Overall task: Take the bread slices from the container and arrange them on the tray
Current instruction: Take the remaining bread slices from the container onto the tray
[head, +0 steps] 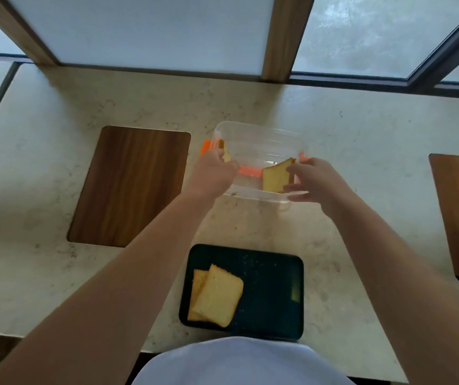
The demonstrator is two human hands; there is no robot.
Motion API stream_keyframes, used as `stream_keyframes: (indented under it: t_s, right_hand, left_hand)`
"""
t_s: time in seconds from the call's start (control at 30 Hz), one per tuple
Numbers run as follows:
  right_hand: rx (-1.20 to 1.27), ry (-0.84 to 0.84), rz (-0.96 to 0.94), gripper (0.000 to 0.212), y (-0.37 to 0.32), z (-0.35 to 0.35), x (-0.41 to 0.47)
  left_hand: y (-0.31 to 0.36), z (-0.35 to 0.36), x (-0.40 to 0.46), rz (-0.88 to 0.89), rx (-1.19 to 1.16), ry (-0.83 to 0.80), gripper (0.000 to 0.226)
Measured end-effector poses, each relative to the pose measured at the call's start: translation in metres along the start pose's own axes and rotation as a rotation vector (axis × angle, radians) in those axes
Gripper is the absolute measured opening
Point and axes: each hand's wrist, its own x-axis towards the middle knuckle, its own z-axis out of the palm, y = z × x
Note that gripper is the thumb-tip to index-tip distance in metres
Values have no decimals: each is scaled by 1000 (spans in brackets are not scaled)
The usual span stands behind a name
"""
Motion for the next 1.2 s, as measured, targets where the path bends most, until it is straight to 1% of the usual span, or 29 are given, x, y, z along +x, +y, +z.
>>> stream_keyframes:
  t_s: [0.03,0.1,0.13,0.2,0.23,0.3,0.37,0.43,0.53,0.6,0.67,0.7,0.77,0.8,0.83,0.93,1.0,1.13,1.2]
  right_hand:
    - [-2,-12,45,17,-4,-4,7]
    - [-27,-13,93,30,-11,-6,17]
    - [-56,-7,99,32,-13,-5,21]
    - [-148,10,94,30,-17,1,28]
    - [-196,13,91,26,-17,6,31]
    - [-268,8,105,22,-17,15,32]
    - [-310,1,132,23,-15,22,33]
    - [-343,6,141,21,-14,27,34]
    - [-379,35,129,11,-15,30,36]
    - [-481,81,69,8,-14,31,37]
    - [-609,124,-8,13,-14,30,39]
    - [-655,130,-30,16,-14,30,40]
    - [-719,121,-46,19,-15,31,43]
    - [-745,121,-45,19,-15,31,44]
    - [-775,123,-45,19,-16,32,45]
    - [-900,118,-67,17,-16,35,46]
    - [-997,122,-94,21,-13,39,47]
    - [-1166,132,-140,27,-11,45,50]
    - [-1195,143,-139,32,-11,45,55]
  left_hand:
    - [7,2,5,21,56,12,41]
    - [15,7,11,114,292,49,12]
    - [17,11,13,164,428,63,7]
    - [16,19,13,225,623,91,12]
    - [15,22,13,227,677,94,14]
    - [12,27,12,175,738,68,12]
    - [12,30,13,120,748,34,14]
    - [15,33,16,96,701,26,14]
    - [16,35,25,19,581,32,19]
    - [14,36,31,-51,518,45,23]
    - [14,38,36,-85,486,52,14]
    - [15,39,37,-81,490,56,7]
    - [16,40,42,-59,519,72,17]
    - [17,40,44,-54,544,71,15]
    - [18,40,46,-50,586,67,9]
    - [19,40,51,-51,711,6,15]
    - [20,39,56,-54,757,-47,19]
    - [22,39,67,-50,790,-83,17]
    - [22,38,73,-58,787,-90,20]
